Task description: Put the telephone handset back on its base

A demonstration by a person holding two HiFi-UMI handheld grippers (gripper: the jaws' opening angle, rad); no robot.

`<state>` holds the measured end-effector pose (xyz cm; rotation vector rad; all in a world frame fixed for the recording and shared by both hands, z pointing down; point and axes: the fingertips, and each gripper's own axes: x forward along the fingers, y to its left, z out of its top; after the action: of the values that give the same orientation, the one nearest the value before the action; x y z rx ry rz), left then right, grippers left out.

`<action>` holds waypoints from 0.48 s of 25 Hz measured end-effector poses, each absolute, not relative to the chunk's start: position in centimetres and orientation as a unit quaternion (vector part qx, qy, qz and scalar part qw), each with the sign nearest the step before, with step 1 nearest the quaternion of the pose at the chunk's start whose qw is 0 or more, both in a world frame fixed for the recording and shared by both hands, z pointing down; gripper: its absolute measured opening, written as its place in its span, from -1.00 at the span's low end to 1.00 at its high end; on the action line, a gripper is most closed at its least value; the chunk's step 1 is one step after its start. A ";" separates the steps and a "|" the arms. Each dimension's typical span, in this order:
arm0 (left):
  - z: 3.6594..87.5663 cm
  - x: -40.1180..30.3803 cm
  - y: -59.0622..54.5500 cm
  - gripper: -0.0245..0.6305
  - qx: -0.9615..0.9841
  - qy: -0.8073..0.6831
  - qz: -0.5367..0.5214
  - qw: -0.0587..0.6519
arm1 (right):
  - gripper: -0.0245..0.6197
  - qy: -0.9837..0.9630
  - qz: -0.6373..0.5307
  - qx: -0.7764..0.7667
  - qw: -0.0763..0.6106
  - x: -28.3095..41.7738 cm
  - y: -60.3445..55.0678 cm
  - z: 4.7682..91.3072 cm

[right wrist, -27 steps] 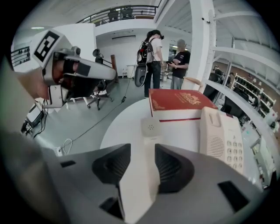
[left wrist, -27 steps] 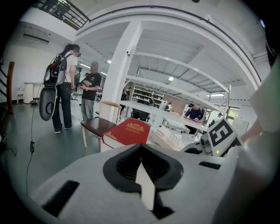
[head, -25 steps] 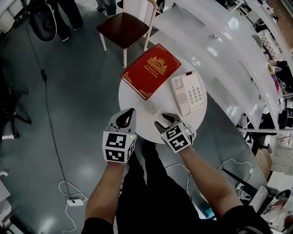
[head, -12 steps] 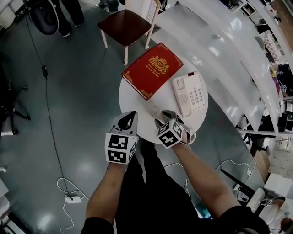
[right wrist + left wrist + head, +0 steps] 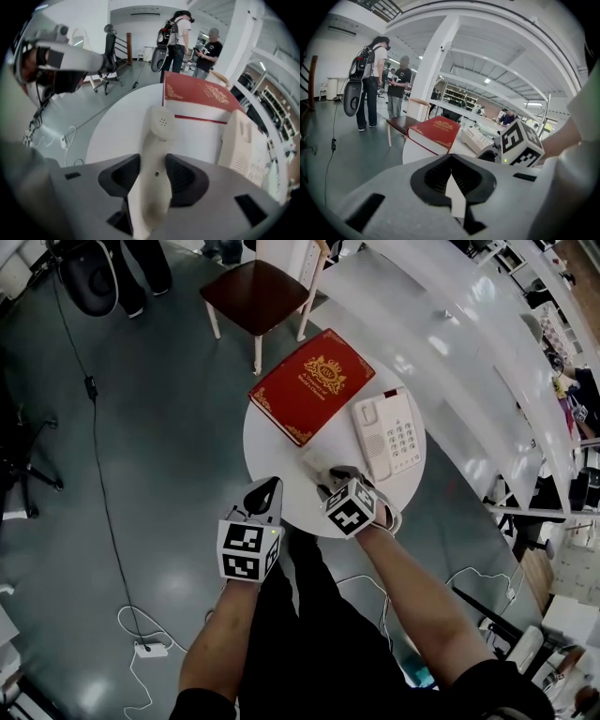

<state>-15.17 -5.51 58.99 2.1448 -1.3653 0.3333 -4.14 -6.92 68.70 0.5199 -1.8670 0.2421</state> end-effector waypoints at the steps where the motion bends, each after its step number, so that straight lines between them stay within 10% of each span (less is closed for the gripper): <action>1: 59.0 -15.1 -5.5 -0.90 0.802 -0.510 0.125 0.285 | -0.36 -0.795 0.129 0.223 0.550 -4.2 -6.8 68.6; 12: 59.4 -15.3 -5.3 -0.90 0.801 -0.507 0.127 0.291 | -0.53 -0.806 0.192 0.231 0.510 -3.6 -7.3 67.1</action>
<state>-15.30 -5.27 59.37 2.1352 -1.3530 0.3393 -3.60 -7.25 67.15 0.5555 -1.9415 0.4626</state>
